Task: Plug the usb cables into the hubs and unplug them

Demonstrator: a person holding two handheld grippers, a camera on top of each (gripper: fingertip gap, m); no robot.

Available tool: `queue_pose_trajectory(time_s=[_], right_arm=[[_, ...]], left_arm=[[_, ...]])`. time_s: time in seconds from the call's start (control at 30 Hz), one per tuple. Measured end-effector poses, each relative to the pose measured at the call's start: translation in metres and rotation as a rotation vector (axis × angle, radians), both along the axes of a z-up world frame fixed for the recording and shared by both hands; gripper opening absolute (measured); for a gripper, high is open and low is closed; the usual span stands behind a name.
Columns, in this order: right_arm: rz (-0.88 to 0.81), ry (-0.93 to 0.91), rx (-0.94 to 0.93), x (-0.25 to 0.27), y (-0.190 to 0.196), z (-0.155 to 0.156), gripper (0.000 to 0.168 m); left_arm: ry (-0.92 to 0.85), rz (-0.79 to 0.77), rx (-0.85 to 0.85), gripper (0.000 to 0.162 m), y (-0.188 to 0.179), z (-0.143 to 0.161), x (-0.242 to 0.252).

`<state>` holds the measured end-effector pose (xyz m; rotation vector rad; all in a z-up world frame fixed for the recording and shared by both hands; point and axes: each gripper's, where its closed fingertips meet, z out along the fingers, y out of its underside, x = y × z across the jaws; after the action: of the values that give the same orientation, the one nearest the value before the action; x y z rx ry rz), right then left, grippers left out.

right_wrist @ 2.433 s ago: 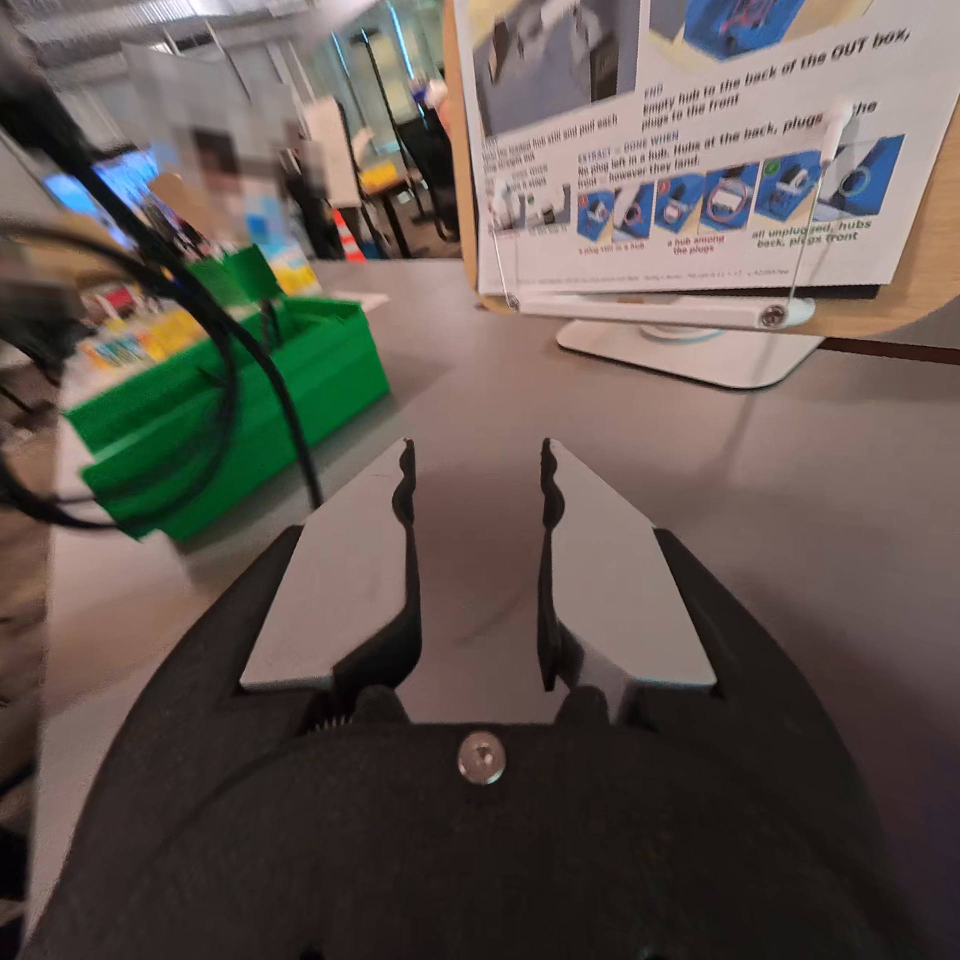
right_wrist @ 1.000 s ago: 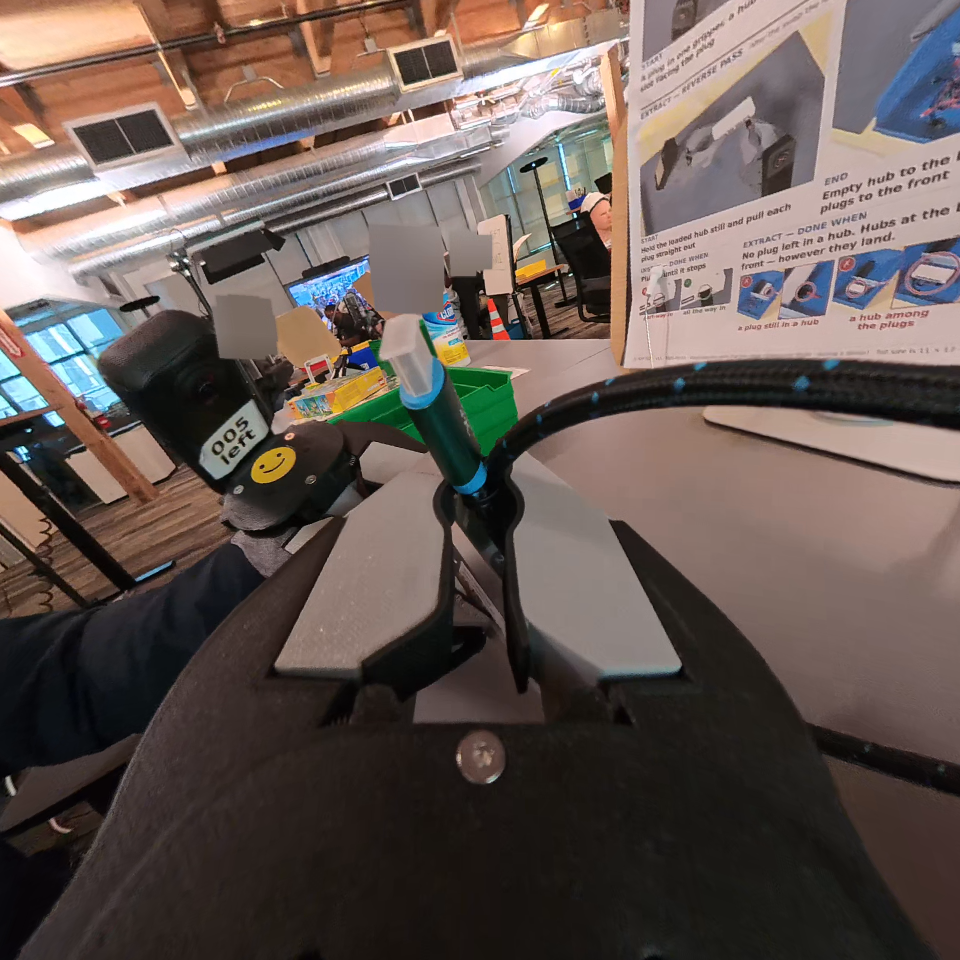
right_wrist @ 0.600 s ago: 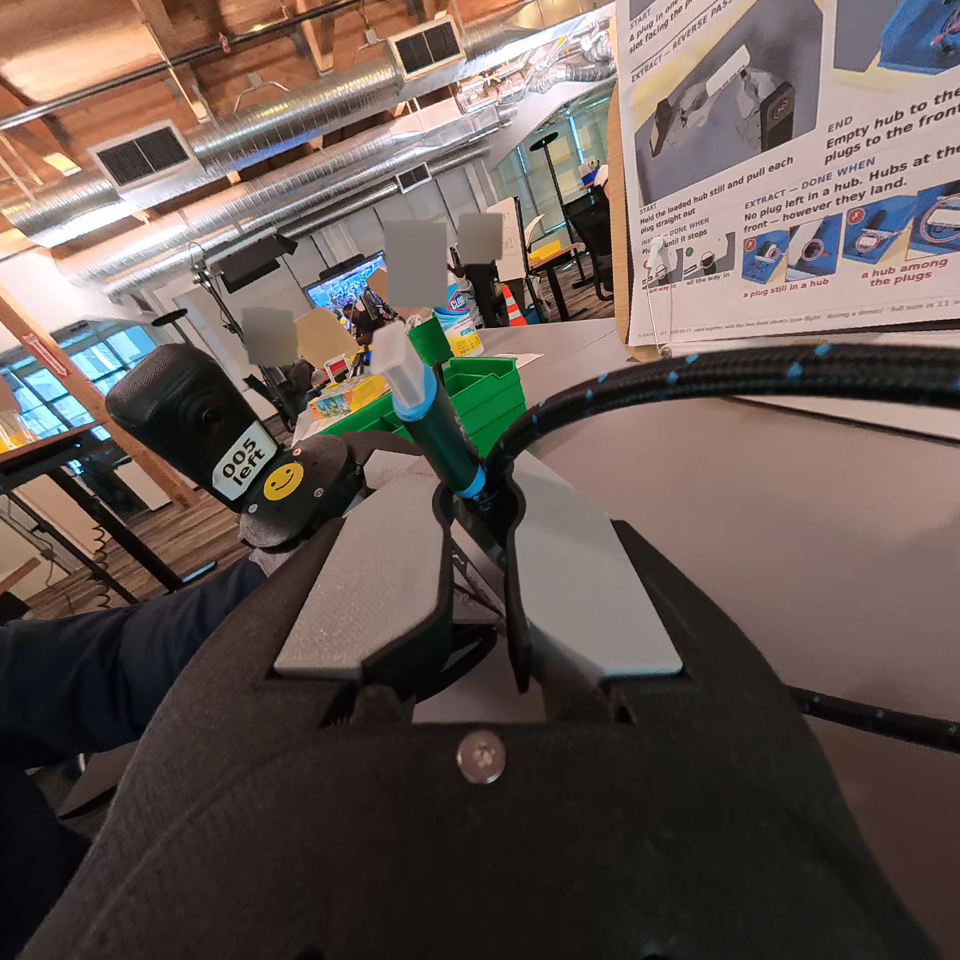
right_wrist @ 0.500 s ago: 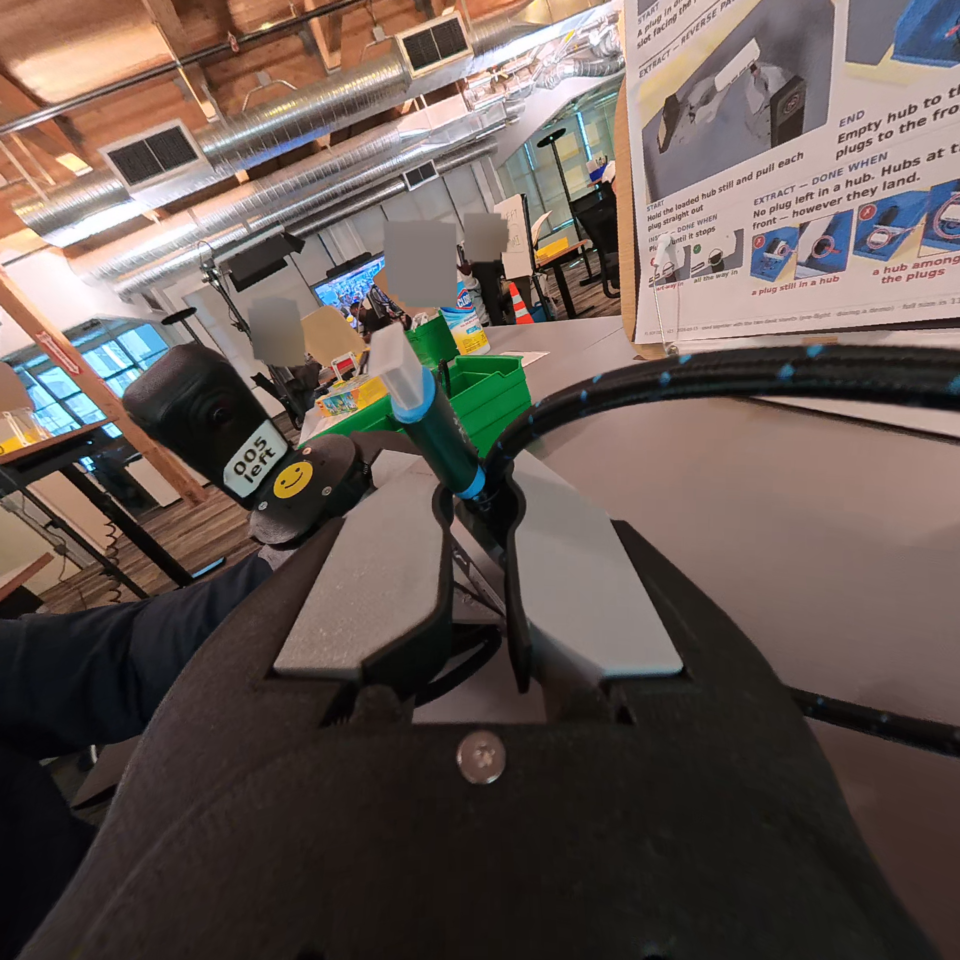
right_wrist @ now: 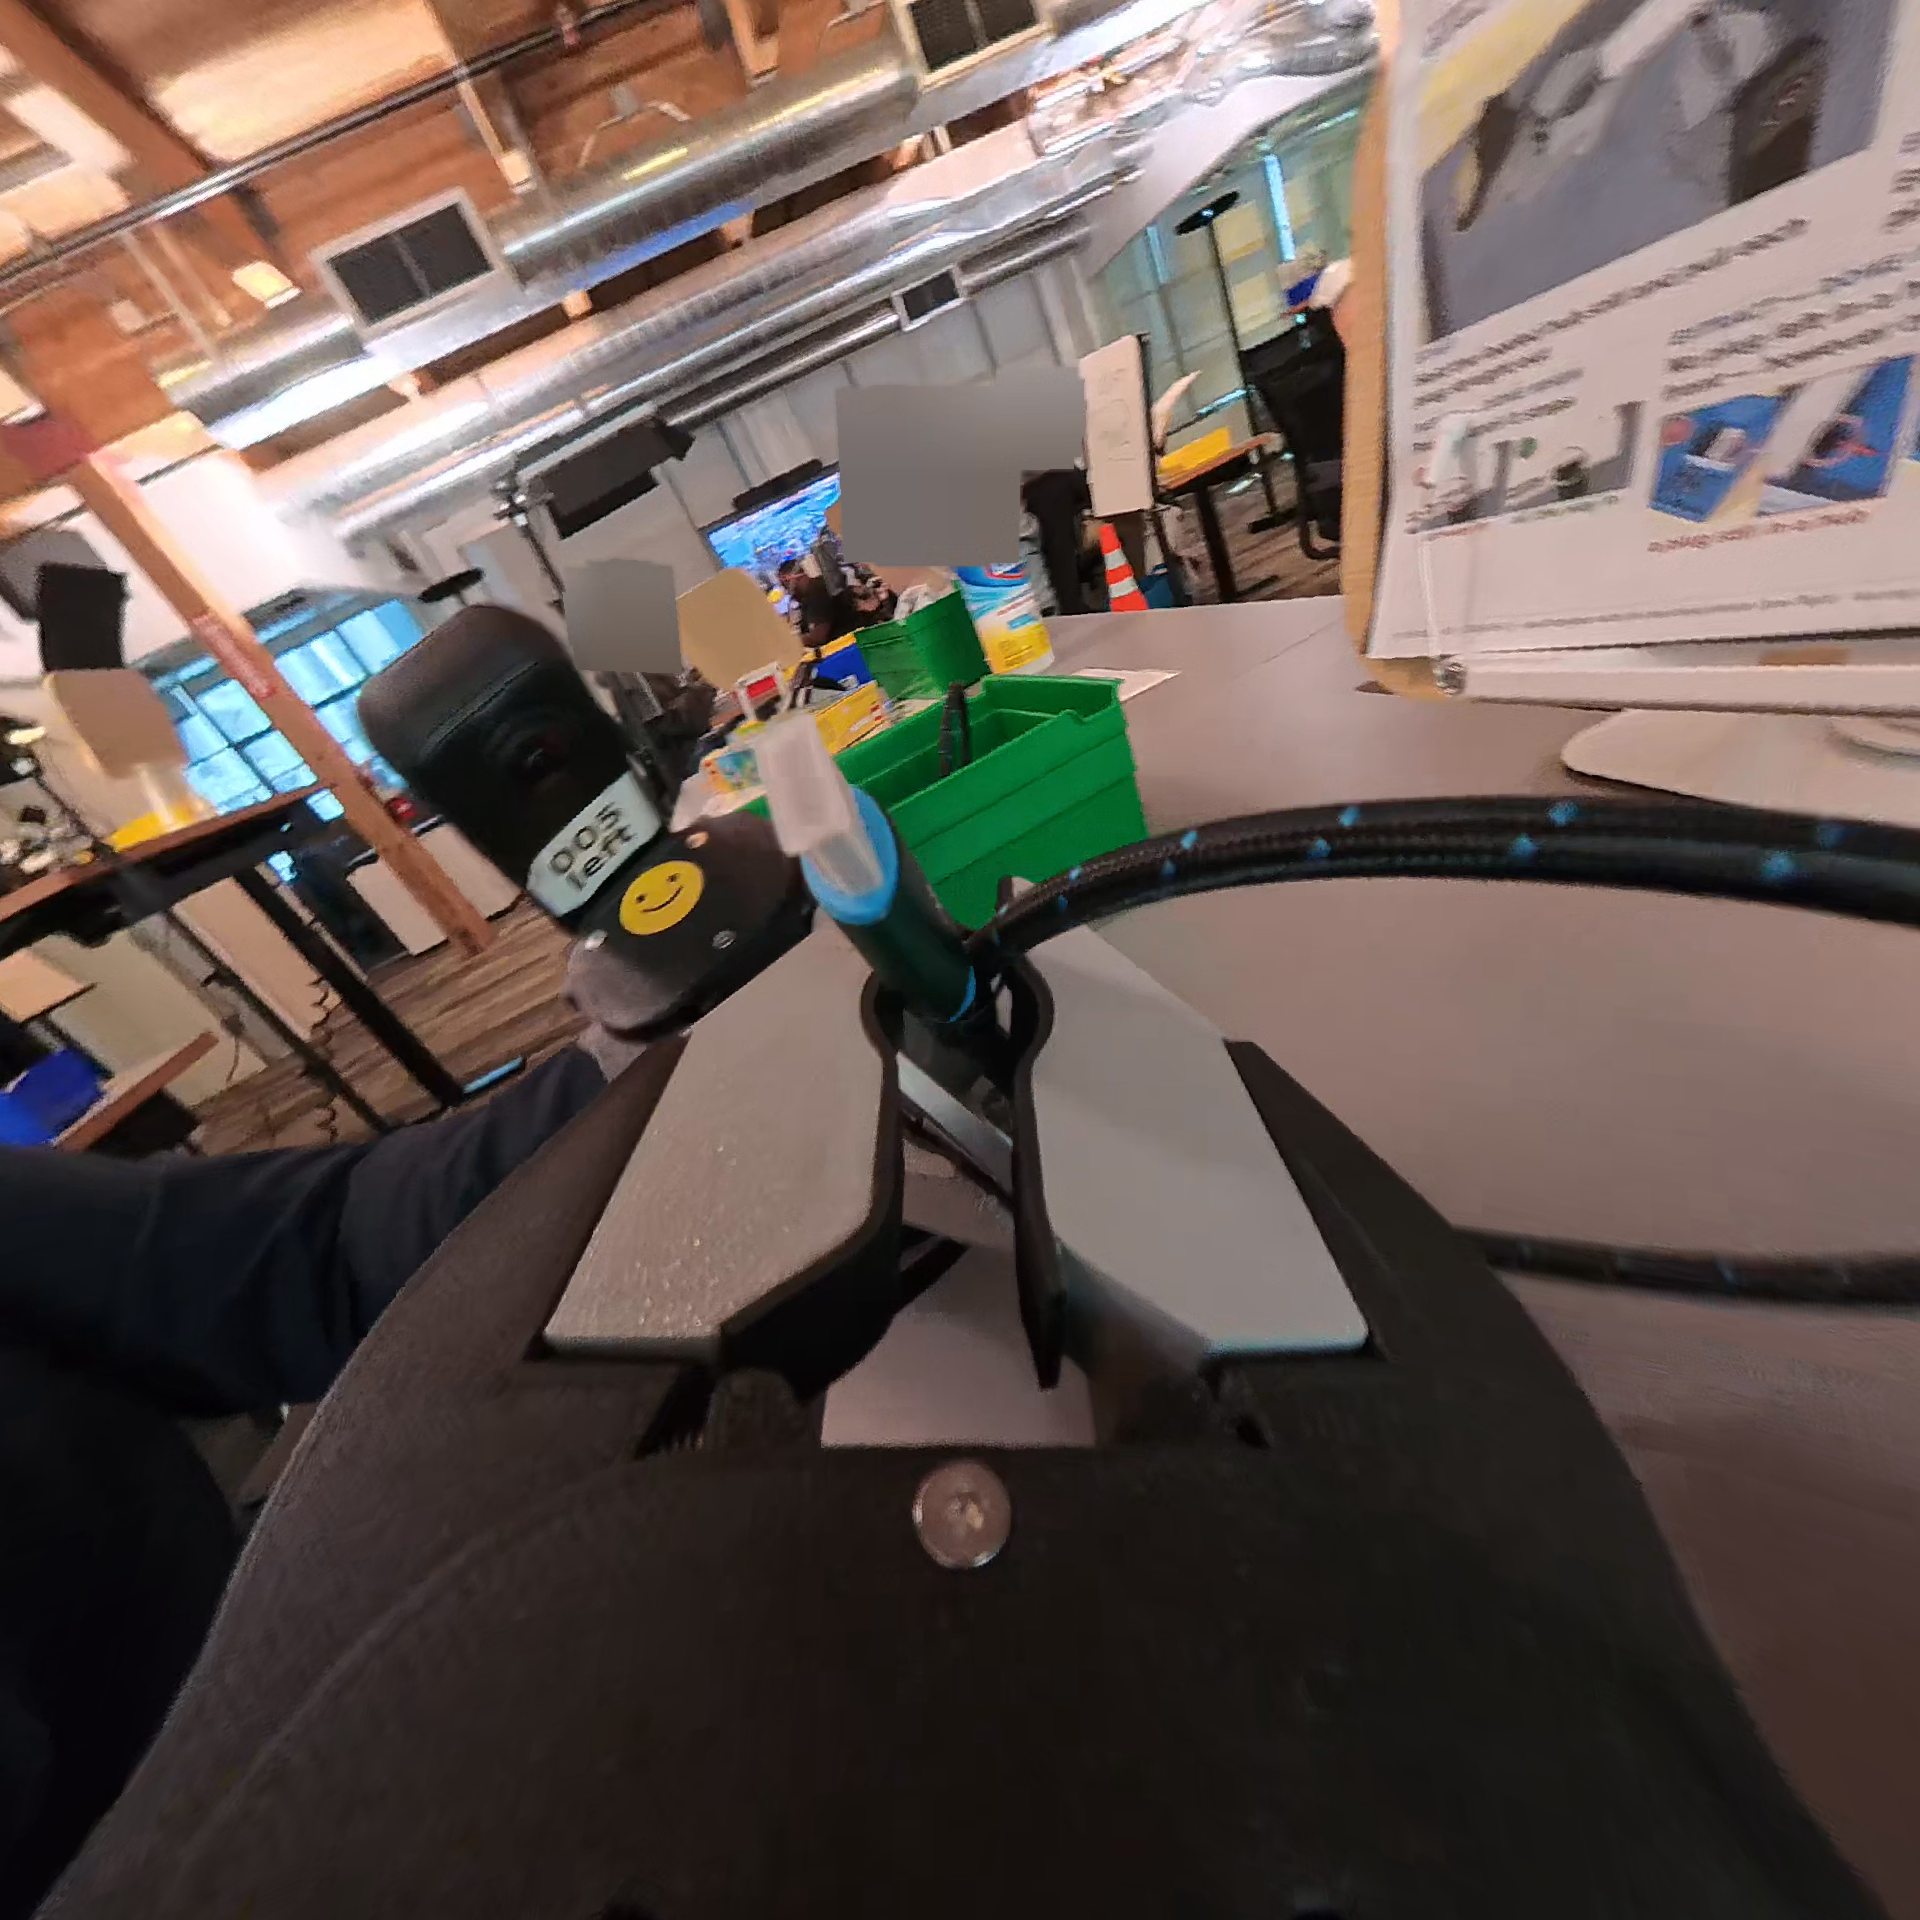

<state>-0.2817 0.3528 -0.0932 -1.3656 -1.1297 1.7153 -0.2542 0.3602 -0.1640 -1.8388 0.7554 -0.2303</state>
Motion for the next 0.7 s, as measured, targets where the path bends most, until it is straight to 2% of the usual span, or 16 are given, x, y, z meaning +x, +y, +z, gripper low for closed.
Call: queue_pose_trajectory(time_s=[0.13,0.3,0.5,0.7], right_arm=[[-0.041,-0.043,-0.06,-0.002,0.012,-0.01,0.031],[0.009,0.019,-0.043,-0.001,0.001,0.0,0.034],[0.017,0.145,0.095,0.012,-0.014,0.024,0.032],[-0.043,0.13,0.194,0.012,-0.012,0.022,0.032]], left_arm=[[0.211,0.139,0.145,0.019,0.014,0.002,-0.02],[0.55,0.27,0.47,0.02,0.018,0.028,-0.036],[0.559,0.31,0.669,0.02,0.009,0.057,-0.033],[0.581,0.361,0.704,0.02,0.009,0.063,-0.042]])
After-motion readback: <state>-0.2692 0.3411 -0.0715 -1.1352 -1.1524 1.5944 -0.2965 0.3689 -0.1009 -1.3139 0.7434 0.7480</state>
